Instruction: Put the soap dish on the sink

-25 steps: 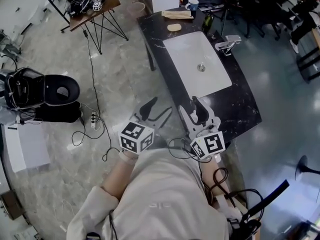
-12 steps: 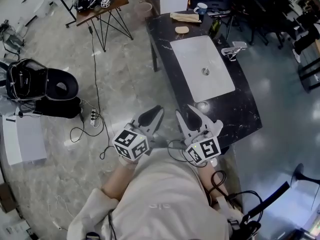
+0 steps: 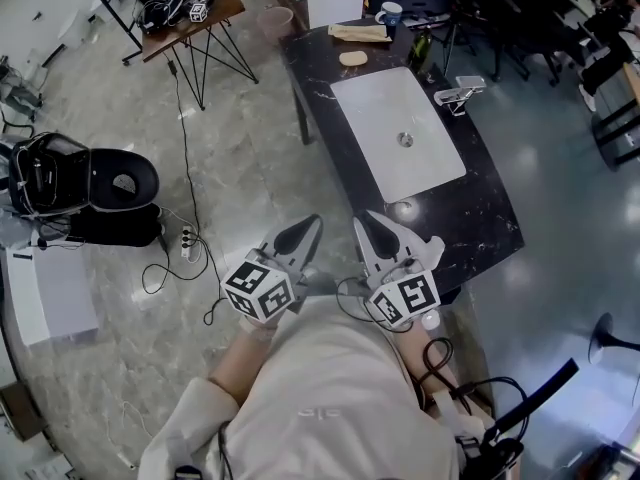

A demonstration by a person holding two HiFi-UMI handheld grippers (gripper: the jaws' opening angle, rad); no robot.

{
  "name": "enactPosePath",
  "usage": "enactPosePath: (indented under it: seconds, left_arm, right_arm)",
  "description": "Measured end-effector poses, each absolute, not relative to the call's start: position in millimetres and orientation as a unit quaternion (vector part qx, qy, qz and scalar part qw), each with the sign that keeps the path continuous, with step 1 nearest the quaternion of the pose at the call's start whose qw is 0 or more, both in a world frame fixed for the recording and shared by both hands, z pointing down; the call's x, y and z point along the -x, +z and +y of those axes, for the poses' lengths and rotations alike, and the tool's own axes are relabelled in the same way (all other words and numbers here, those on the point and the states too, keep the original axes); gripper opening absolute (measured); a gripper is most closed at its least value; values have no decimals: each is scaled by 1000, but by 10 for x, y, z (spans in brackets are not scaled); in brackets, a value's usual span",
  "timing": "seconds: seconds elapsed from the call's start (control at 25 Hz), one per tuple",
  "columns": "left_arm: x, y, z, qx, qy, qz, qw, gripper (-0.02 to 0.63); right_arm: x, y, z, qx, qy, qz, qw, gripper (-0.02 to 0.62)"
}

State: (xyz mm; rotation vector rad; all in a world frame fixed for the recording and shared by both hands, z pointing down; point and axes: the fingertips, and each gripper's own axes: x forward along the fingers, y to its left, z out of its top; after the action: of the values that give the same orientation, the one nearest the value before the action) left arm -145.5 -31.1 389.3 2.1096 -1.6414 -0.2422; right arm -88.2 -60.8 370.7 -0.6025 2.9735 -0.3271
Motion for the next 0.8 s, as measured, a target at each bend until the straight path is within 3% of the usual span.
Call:
enactPosePath:
  seconds: [0.8]
  left_arm:
    - [1375, 3920, -409, -781, -89, -574, 230, 6]
  right_arm:
    - [935, 3820, -666, 210, -93, 973, 20, 57]
